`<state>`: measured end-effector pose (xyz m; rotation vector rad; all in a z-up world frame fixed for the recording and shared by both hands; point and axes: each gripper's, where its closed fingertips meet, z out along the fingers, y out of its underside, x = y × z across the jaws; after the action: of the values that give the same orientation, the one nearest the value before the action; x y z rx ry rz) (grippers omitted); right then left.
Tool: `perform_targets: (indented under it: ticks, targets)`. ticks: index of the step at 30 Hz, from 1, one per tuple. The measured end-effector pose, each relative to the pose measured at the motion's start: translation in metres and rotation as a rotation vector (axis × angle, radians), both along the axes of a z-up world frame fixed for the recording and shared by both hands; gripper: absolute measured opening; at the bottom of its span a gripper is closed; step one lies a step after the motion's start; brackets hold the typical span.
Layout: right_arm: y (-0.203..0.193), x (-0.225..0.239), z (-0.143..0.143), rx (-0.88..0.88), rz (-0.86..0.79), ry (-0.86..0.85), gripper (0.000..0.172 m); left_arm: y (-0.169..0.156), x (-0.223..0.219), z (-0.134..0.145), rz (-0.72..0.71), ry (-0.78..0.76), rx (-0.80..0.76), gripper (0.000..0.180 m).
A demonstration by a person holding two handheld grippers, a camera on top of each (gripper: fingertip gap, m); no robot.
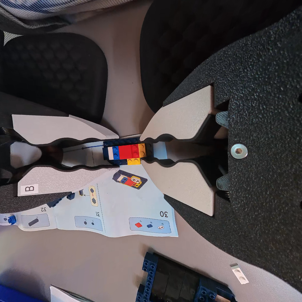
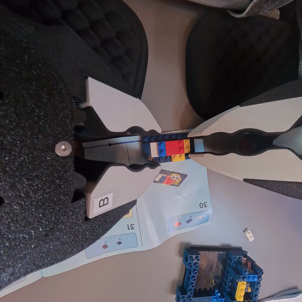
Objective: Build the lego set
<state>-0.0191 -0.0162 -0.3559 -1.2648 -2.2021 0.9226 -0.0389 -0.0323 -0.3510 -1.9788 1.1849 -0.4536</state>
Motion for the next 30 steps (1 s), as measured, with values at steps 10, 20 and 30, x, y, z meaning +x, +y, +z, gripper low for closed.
perform_targets:
  ticks: [10,20,30]
  targets:
    - [0.014,-0.008,0.001,-0.014,-0.302,-0.12,0.032,0.012,-0.018,0.006,0.095,0.023,0.065,0.022]
    - [-0.014,-0.002,0.012,-0.132,-0.294,-0.159,0.035,0.005,-0.025,0.004,0.094,0.035,0.024,0.019]
    - [-0.043,0.005,0.018,-0.21,0.005,-0.169,0.018,0.012,-0.027,0.002,0.142,0.018,0.017,0.014]
